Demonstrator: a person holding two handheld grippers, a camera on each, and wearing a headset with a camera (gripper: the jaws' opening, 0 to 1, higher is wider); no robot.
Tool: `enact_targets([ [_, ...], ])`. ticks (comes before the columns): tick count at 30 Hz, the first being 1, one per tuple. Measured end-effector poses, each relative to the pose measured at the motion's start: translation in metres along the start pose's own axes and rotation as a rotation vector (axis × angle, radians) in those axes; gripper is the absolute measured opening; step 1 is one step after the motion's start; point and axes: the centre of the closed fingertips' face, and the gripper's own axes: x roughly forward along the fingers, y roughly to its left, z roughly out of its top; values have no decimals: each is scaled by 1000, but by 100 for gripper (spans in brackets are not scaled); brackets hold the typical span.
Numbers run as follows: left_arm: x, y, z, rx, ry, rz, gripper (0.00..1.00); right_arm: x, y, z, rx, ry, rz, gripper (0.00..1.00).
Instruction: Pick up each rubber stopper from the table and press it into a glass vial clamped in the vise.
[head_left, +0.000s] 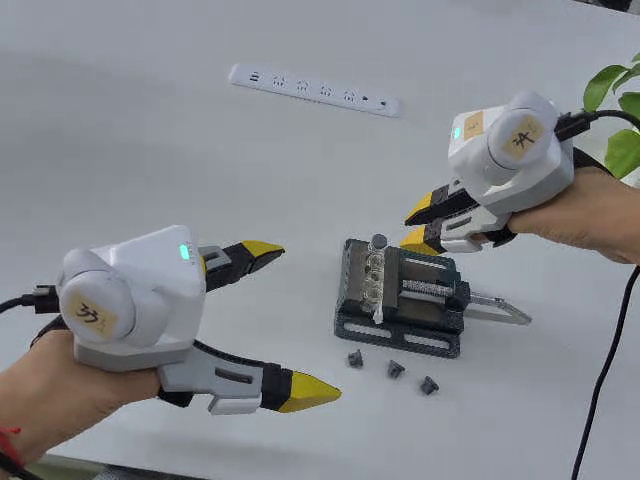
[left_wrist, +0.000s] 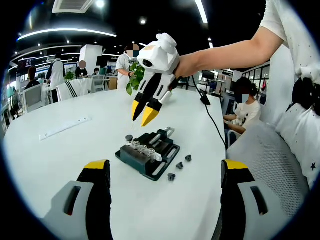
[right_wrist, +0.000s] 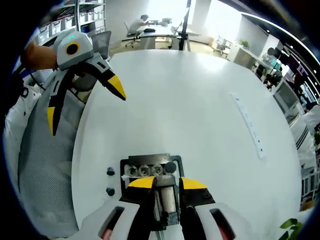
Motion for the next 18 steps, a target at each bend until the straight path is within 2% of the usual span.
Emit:
enact_targets([
  [18,6,-3,-1,43,51,-27,84,-53,17,-18,153,-180,-92,26],
])
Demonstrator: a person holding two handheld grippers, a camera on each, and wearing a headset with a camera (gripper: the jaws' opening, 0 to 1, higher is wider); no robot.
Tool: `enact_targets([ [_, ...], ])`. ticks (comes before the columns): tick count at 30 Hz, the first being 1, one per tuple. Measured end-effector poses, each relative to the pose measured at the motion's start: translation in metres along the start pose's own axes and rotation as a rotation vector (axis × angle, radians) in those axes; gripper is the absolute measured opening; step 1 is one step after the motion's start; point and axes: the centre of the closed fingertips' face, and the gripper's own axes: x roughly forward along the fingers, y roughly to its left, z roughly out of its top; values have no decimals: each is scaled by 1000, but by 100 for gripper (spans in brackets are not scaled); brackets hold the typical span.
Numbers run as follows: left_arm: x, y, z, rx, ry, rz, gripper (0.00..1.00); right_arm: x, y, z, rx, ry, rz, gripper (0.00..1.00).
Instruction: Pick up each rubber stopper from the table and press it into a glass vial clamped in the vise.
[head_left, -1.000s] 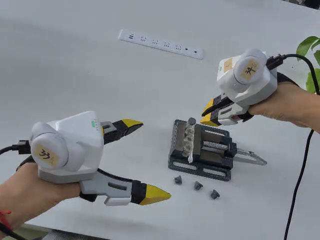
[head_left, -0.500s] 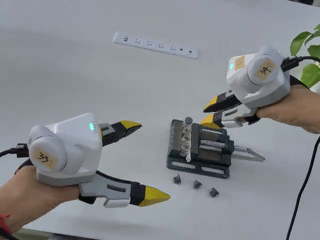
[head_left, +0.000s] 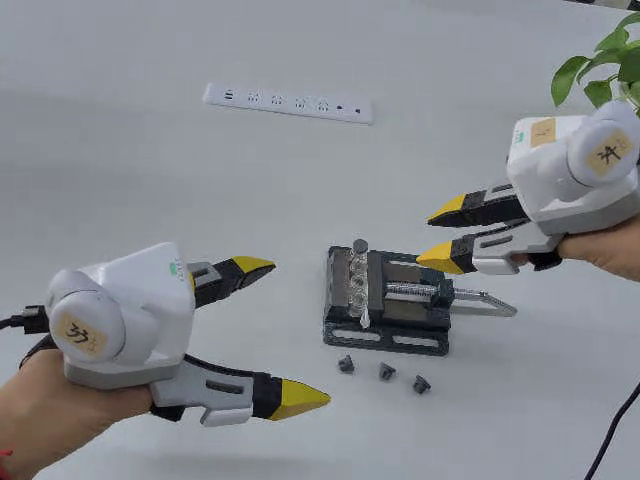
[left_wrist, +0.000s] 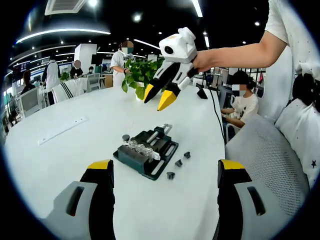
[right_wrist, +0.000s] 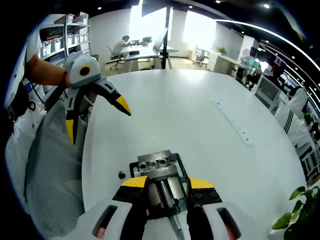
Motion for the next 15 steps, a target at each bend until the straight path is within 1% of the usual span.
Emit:
enact_targets([
  [1,1,0,-1,5,5,-2,83,-4,1,-1,9,-15,-10,27],
  [5,3,0,-3,10,29,-3,78,-17,5,-9,33,-40,-27,30],
  [7,4,-1,-4,18,37,-6,77,-23,9,-14,49,-60,-32,31],
  [8,5,-1,-6,17,48,-9,75,-27,11,-18,60,-69,-36,31],
  [9,6,-1,-7,21,55,-10,74,-30,13,-18,66,-80,-43,31],
  [15,11,-2,-11,35,85,-14,68,-46,31,-34,117,-129,-53,38],
])
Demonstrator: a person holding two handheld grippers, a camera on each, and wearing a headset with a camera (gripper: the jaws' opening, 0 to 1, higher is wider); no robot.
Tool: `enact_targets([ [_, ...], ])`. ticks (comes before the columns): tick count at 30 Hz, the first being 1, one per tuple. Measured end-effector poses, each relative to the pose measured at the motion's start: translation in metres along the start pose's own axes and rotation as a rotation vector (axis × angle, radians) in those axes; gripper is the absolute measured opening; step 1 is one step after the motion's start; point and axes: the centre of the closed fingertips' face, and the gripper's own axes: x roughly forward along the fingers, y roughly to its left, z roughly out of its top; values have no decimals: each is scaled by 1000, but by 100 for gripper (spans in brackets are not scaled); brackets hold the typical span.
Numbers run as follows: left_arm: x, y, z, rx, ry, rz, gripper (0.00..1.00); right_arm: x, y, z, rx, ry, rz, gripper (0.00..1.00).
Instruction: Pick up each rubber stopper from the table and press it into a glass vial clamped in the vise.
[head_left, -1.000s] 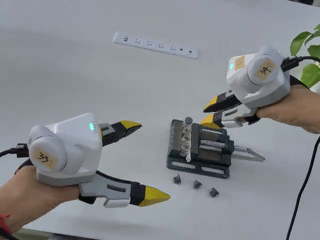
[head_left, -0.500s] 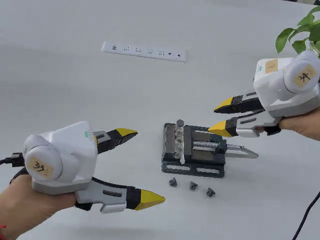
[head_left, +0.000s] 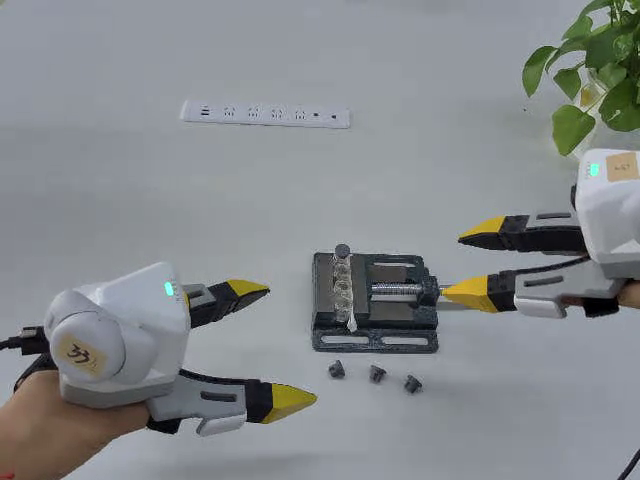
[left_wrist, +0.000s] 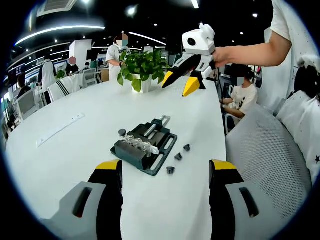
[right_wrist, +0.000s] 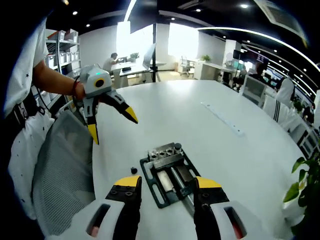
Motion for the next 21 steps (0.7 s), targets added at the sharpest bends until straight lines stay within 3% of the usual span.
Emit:
enact_targets([
  [7,8,-3,-8,18,44,-13,61,-17,20,-15,54,-69,-3,45],
  [11,13,-4,-15,27,79,-18,57,-26,23,-27,88,-113,-10,51],
  [21,26,-3,-30,37,148,-18,44,-40,47,-45,160,-180,-43,57],
])
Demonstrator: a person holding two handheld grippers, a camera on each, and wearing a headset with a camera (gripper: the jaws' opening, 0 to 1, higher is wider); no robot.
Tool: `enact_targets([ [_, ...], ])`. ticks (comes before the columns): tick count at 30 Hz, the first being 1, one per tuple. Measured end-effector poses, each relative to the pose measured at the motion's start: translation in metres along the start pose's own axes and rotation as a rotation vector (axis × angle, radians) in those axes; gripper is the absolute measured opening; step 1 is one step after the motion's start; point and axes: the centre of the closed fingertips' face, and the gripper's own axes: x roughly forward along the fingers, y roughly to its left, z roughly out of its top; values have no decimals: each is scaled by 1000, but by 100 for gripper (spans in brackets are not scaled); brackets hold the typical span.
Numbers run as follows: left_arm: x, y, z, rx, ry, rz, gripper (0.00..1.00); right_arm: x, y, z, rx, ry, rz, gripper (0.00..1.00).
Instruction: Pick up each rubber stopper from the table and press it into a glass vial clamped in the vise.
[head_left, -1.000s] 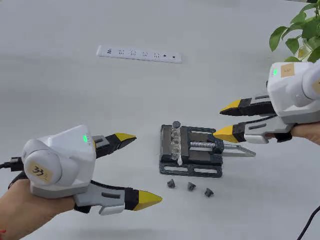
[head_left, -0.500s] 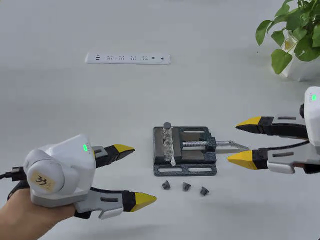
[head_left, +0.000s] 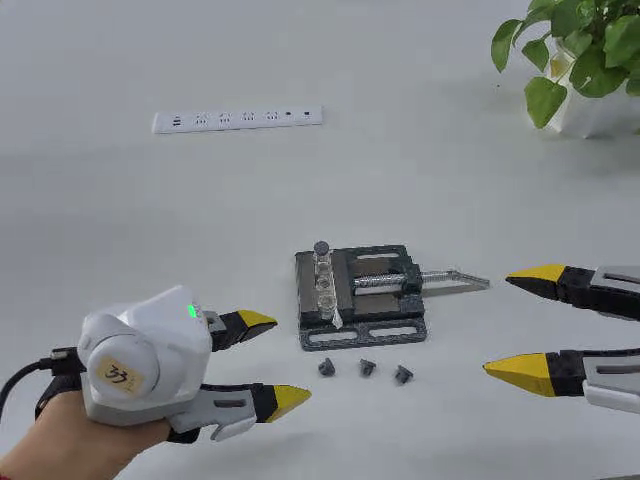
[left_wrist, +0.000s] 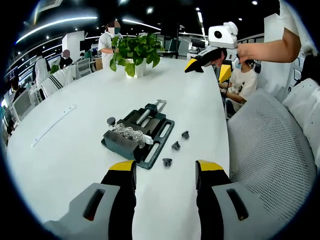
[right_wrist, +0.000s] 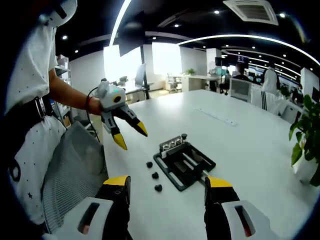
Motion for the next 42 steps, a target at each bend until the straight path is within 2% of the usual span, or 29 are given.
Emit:
enact_targets([
  [2,5,-3,-4,7,33,-4,42,-5,0,-12,17,-8,-10,58],
  [7,16,-7,-9,11,69,-10,37,-11,6,-16,44,-43,-19,65],
  [8,17,-5,-12,11,78,-12,36,-12,7,-17,48,-47,-20,66],
  [11,24,-7,-15,15,97,-20,34,-14,8,-24,55,-42,-27,66],
  [13,29,-9,-19,25,128,-19,31,-15,9,-29,67,-40,-30,67],
  [15,34,-7,-26,34,143,-19,28,-16,9,-33,78,-39,-36,66],
  [17,38,-11,-22,34,145,-17,26,-18,9,-34,87,-45,-44,66],
  [22,46,-11,-27,49,189,2,22,-21,4,-39,105,-55,-58,65],
  [25,50,-10,-29,52,195,-2,19,-22,4,-41,109,-55,-63,65],
  [27,53,-11,-27,44,193,-3,18,-22,3,-41,116,-58,-66,64],
  [34,60,-8,-32,47,220,-6,16,-23,1,-43,120,-58,-72,64],
  [39,61,-9,-31,45,221,-6,14,-24,0,-43,129,-62,-77,64],
  [42,63,-9,-34,44,232,-10,12,-24,0,-44,130,-61,-78,63],
])
